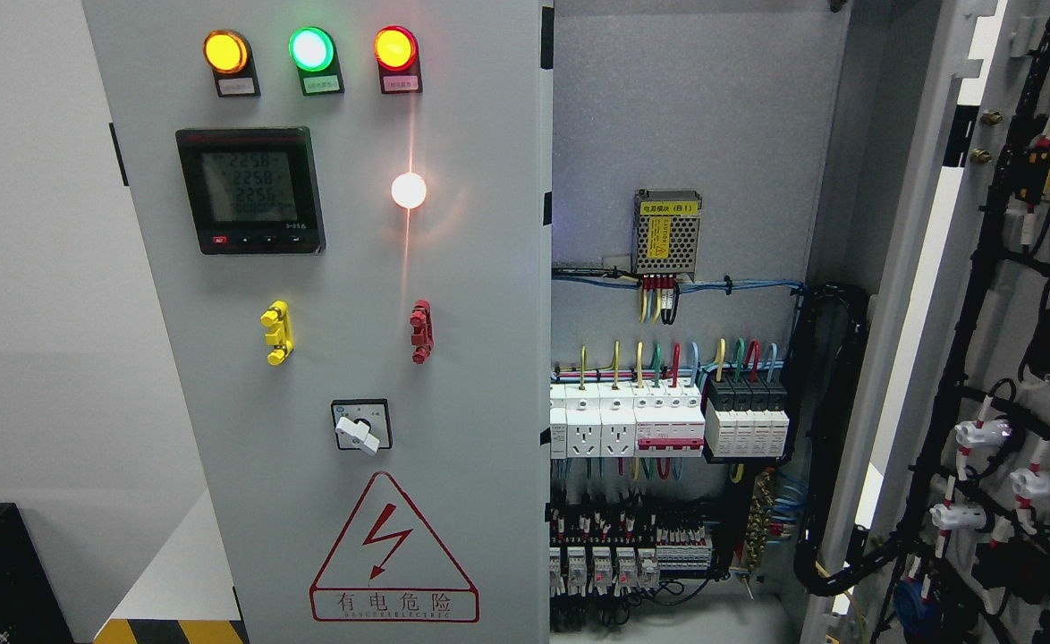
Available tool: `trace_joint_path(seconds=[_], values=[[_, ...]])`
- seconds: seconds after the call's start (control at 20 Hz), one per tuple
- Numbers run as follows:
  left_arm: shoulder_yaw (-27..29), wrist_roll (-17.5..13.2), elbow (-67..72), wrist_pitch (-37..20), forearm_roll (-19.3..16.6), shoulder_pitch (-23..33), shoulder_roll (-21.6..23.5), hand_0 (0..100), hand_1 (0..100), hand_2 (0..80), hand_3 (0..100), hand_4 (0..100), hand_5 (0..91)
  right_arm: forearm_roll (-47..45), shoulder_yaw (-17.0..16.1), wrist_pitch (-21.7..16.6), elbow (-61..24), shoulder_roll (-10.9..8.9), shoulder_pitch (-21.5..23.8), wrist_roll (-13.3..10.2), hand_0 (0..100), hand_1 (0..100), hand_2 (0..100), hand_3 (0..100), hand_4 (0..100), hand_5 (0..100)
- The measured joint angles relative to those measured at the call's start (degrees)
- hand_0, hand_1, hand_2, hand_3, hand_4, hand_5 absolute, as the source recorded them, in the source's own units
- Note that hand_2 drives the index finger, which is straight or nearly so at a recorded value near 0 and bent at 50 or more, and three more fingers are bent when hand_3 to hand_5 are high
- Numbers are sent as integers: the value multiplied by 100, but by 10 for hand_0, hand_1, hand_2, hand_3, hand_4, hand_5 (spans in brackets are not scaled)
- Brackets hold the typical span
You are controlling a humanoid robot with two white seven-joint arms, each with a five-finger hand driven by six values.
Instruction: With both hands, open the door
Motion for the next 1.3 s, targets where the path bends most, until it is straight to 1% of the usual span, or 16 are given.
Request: trace_joint_path(seconds=[0.2, 0.3, 0.5, 0.65, 0.75, 0.95, 1.1, 1.3], values=[[146, 59, 652, -8, -161, -102, -276, 0, 0, 0, 0, 0, 0, 0, 0, 0, 0, 0, 0, 0, 191, 0, 0, 0, 0, 0], [260, 77, 947, -8, -347, -160, -416, 0, 0, 0, 0, 0, 0, 0, 0, 0, 0, 0, 0, 0, 191, 0, 0, 0, 0, 0], [643, 170, 1480, 7, -960, -304, -654, 0, 0, 0, 0, 0, 0, 0, 0, 0, 0, 0, 0, 1, 191, 0, 0, 0, 0, 0], [956, 421, 1761, 23, -1391, -388, -791, 0, 0, 0, 0, 0, 0, 0, 0, 0, 0, 0, 0, 2, 191, 0, 0, 0, 0, 0], [1133, 526, 1914, 27, -1598, -425, -887, 0, 0, 0, 0, 0, 0, 0, 0, 0, 0, 0, 0, 3, 191, 0, 0, 0, 0, 0], [1394, 700, 2145, 42, -1847, -466, -1063, 0, 0, 0, 0, 0, 0, 0, -1, 0, 0, 0, 0, 17, 191, 0, 0, 0, 0, 0], [1534, 1002, 2272, 62, -1948, -483, -1211, 0, 0, 0, 0, 0, 0, 0, -1, 0, -2, 0, 0, 19, 191, 0, 0, 0, 0, 0], [1680, 1210, 2397, 74, -2171, -496, -1360, 0, 0, 0, 0, 0, 0, 0, -2, 0, -22, -1, 0, 15, 191, 0, 0, 0, 0, 0]])
